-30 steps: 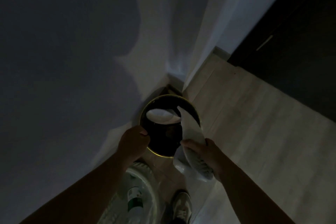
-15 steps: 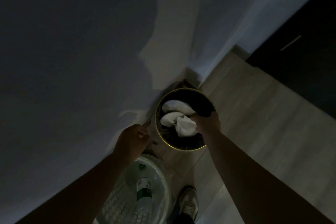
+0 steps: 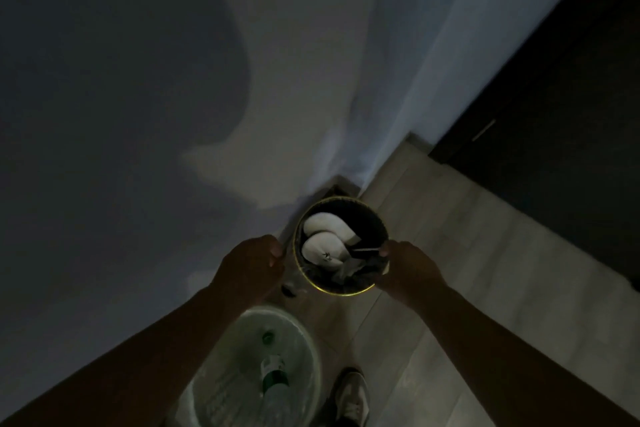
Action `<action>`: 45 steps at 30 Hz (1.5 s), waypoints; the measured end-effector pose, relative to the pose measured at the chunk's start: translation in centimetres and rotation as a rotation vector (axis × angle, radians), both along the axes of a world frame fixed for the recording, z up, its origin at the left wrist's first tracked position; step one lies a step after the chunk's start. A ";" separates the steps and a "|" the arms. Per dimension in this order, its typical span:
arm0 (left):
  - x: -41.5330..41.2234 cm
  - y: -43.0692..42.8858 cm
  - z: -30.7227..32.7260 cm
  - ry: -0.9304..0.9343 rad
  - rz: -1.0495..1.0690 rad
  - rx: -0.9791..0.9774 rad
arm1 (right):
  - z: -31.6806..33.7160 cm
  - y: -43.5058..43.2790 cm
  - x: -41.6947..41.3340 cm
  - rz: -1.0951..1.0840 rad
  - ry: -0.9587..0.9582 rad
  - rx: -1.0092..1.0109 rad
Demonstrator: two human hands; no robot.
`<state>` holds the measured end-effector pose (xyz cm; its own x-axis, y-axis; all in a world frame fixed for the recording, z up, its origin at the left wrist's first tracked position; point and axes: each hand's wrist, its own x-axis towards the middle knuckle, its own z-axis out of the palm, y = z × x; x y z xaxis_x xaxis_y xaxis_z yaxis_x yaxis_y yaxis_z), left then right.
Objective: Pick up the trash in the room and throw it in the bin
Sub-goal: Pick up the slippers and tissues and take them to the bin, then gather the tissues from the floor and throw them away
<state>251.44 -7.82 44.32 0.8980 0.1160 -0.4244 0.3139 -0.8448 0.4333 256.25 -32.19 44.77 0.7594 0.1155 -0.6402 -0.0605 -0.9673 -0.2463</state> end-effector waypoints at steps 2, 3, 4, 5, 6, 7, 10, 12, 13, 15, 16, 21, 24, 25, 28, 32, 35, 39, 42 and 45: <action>0.1 0.2 4.5 -0.057 -0.065 0.008 | 5.4 0.0 0.1 0.070 -0.057 -0.022; 0.1 0.4 6.9 -0.087 -0.087 -0.017 | 8.2 0.1 0.0 0.099 -0.080 -0.034; 0.1 0.6 9.4 -0.119 -0.109 -0.059 | 11.2 0.2 -0.2 0.117 -0.101 -0.046; 0.2 0.8 12.1 -0.135 -0.129 -0.081 | 14.4 0.2 -0.5 0.131 -0.131 -0.046; 0.3 0.9 14.8 -0.162 -0.173 -0.071 | 17.6 0.4 -0.9 0.139 -0.162 -0.036; 0.2 1.1 17.8 -0.190 -0.213 -0.046 | 20.8 0.6 -1.5 0.142 -0.194 -0.015; -0.6 2.0 26.9 -0.358 -0.321 0.001 | 30.8 1.2 -4.0 0.163 -0.327 0.017; -1.8 2.5 33.6 -0.453 -0.373 0.004 | 37.2 1.5 -5.9 0.187 -0.416 0.029; -2.5 2.8 37.0 -0.476 -0.392 0.005 | 40.4 1.7 -7.0 0.190 -0.454 0.042; -4.0 3.4 43.6 -0.540 -0.416 0.018 | 46.6 2.0 -9.0 0.209 -0.533 0.051; -4.8 3.7 46.7 -0.583 -0.416 0.025 | 49.6 2.2 -10.0 0.228 -0.571 0.047; -8.9 4.6 60.2 -0.799 -0.390 0.105 | 62.8 2.6 -13.1 0.319 -0.831 0.078; -10.8 4.3 66.2 -0.910 -0.378 0.254 | 68.7 2.7 -13.5 0.384 -0.997 0.120; -11.3 4.2 67.7 -0.933 -0.375 0.304 | 70.2 2.7 -13.5 0.403 -1.041 0.138; -13.0 3.3 72.1 -0.983 -0.326 0.401 | 73.8 2.3 -13.1 0.473 -1.157 0.186; -14.8 1.3 76.2 -1.052 -0.211 0.428 | 77.0 1.3 -12.1 0.595 -1.233 0.255; -16.0 0.4 77.0 -1.056 -0.122 0.491 | 78.3 0.9 -11.2 0.696 -1.268 0.289; -18.3 0.0 77.4 -1.017 -0.032 0.590 | 78.9 1.9 -10.3 0.821 -1.276 0.382; -21.1 -0.1 78.1 -0.976 0.052 0.639 | 79.1 3.9 -10.7 0.902 -1.289 0.491; -24.8 0.4 78.7 -0.914 0.146 0.694 | 79.4 6.7 -12.5 0.997 -1.264 0.599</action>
<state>226.63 -7.37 122.98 0.7957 0.1977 0.5725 0.2369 -0.9715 0.0062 243.74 -25.45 124.13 0.2118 0.8018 0.5589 0.9625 -0.2704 0.0231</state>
